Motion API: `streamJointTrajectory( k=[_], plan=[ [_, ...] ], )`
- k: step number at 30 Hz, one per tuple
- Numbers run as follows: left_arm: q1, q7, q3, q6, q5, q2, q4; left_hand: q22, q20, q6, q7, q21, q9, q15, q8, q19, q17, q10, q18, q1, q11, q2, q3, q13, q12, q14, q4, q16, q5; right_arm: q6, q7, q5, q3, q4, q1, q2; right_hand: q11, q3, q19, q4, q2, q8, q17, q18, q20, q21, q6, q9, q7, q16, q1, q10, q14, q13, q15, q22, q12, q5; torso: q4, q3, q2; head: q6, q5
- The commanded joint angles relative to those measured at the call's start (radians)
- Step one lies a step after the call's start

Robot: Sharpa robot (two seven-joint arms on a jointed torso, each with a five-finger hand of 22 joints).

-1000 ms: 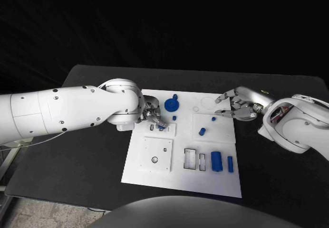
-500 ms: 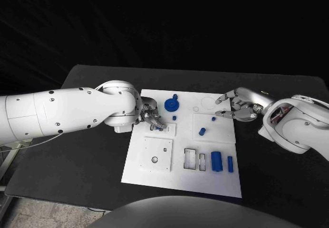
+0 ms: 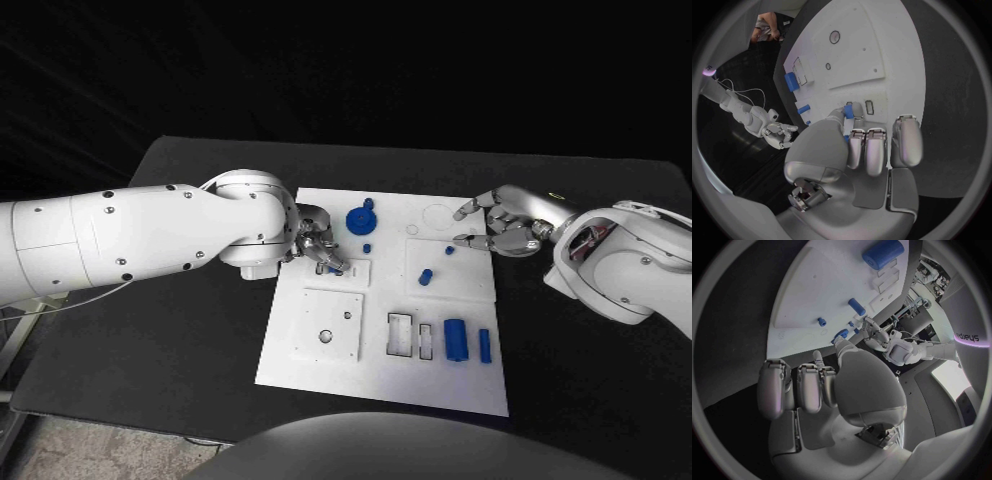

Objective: Assemble the parts on the task board

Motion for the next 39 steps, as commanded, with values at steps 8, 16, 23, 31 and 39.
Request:
streamJointTrajectory(
  k=[8,16,23,31,39],
  plan=[
    [-0.005,-0.014,-0.006,0.011,0.011,0.001,-0.002,0.034,-0.001,0.010,0.000,-0.006,0.004,-0.005,-0.008,-0.006,0.263,0.105,-0.007,-0.008,-0.003,-0.014,0.020,0.263,-0.004,0.105,0.001,0.002,0.000,0.020,-0.009,-0.001,0.000,-0.002,-0.001,0.000,0.008,0.001,0.014,-0.009,0.013,0.004,0.115,0.000,0.006,-0.007,0.008,-0.002,0.001,-0.003,0.003,0.064,0.070,0.224,0.008,0.172,-0.008,0.004,-0.0001,0.0002,0.000,0.000,0.000],
    [-0.005,-0.014,-0.007,0.017,0.014,0.000,0.001,0.033,0.000,0.012,0.001,-0.007,0.008,-0.005,-0.013,-0.006,0.263,0.105,-0.007,-0.015,-0.002,-0.021,0.033,0.263,-0.004,0.105,0.002,0.002,-0.006,0.025,-0.012,-0.001,0.000,-0.002,-0.002,0.000,0.008,0.002,0.014,-0.011,0.013,0.004,0.115,0.001,0.006,-0.009,0.008,-0.003,0.001,-0.004,0.004,0.064,0.070,0.223,0.008,0.172,-0.010,0.005,0.0004,-0.0002,0.000,0.000,-0.002],
    [-0.005,-0.015,-0.007,0.021,0.014,-0.001,0.002,0.032,0.000,0.012,0.000,-0.008,0.009,-0.005,-0.015,-0.008,0.263,0.105,-0.006,-0.016,-0.002,-0.022,0.038,0.263,-0.004,0.105,0.001,0.002,-0.008,0.027,-0.014,-0.001,0.000,-0.003,-0.003,0.001,0.008,0.002,0.014,-0.011,0.013,0.004,0.115,0.001,0.006,-0.009,0.008,-0.003,0.001,-0.004,0.004,0.064,0.070,0.223,0.008,0.172,-0.010,0.005,-0.0002,-0.0001,0.000,0.000,-0.002],
    [-0.005,-0.015,-0.008,0.022,0.014,-0.001,0.006,0.032,0.000,0.013,0.000,-0.008,0.009,-0.005,-0.015,-0.008,0.263,0.105,-0.006,-0.016,-0.002,-0.022,0.039,0.263,-0.004,0.105,0.001,0.002,-0.008,0.030,-0.015,-0.001,0.000,-0.004,-0.004,0.001,0.008,0.002,0.013,-0.012,0.014,0.004,0.114,0.001,0.006,-0.010,0.008,-0.004,0.001,-0.004,0.004,0.063,0.070,0.223,0.008,0.171,-0.010,0.006,-0.0009,0.0000,0.000,0.000,-0.002],
    [-0.005,-0.016,-0.008,0.030,0.014,0.000,0.002,0.030,0.001,0.019,0.003,-0.013,0.018,-0.004,-0.027,-0.010,0.263,0.105,-0.006,-0.039,-0.001,-0.033,0.068,0.263,-0.004,0.105,0.006,0.002,-0.049,0.034,-0.017,-0.001,0.000,-0.004,-0.005,0.001,0.008,0.002,0.013,-0.012,0.014,0.004,0.114,0.001,0.006,-0.010,0.008,-0.004,0.001,-0.004,0.004,0.063,0.070,0.223,0.008,0.171,-0.010,0.006,-0.0010,0.0000,0.000,0.000,-0.001]
  ],
)
